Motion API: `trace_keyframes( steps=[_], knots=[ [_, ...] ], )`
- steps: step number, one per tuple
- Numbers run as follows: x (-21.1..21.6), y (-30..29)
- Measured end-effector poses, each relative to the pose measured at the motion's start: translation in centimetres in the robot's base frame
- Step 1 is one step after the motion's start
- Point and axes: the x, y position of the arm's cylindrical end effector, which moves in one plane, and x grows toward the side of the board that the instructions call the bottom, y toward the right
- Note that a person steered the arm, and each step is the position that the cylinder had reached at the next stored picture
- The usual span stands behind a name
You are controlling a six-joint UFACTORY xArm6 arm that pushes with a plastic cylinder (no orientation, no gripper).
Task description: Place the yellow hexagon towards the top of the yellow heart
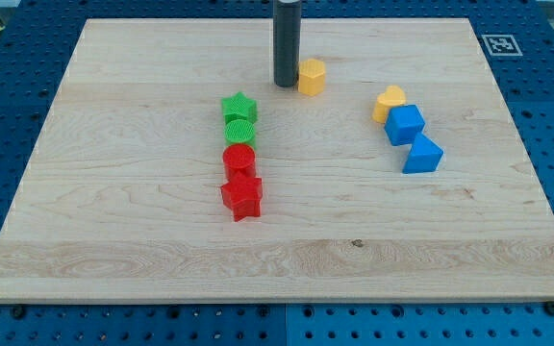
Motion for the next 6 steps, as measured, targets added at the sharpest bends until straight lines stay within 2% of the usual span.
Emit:
trace_keyframes(
  steps=[3,6],
  knots=[
    [-0.7,2.2],
    [-0.7,7.7]
  ],
)
